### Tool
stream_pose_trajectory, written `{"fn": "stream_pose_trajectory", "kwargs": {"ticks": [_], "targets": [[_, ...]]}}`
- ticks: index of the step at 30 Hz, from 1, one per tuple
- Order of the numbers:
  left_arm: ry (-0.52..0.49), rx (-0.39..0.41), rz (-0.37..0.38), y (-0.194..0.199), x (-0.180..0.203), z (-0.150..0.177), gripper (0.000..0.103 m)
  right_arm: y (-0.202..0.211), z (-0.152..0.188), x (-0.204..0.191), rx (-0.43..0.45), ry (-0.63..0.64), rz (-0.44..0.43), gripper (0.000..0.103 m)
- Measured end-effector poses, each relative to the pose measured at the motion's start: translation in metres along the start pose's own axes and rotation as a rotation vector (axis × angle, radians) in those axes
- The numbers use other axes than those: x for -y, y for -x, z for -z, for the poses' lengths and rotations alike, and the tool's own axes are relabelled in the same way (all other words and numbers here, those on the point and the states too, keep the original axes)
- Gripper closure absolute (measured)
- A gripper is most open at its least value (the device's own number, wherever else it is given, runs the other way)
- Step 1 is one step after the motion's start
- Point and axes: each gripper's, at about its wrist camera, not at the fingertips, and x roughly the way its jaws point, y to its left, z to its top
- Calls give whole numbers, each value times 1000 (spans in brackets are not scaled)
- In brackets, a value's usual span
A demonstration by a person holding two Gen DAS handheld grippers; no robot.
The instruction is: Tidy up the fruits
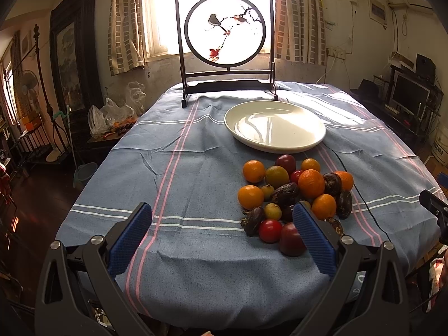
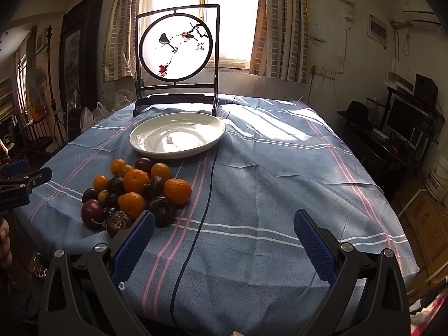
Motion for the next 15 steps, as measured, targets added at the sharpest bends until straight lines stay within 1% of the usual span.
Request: {"fn": "stream_pose_trajectory", "kwargs": {"ticks": [15], "targets": [[2, -3, 4, 2, -2, -1, 4, -1, 2, -2, -2, 3, -7, 3]]}}
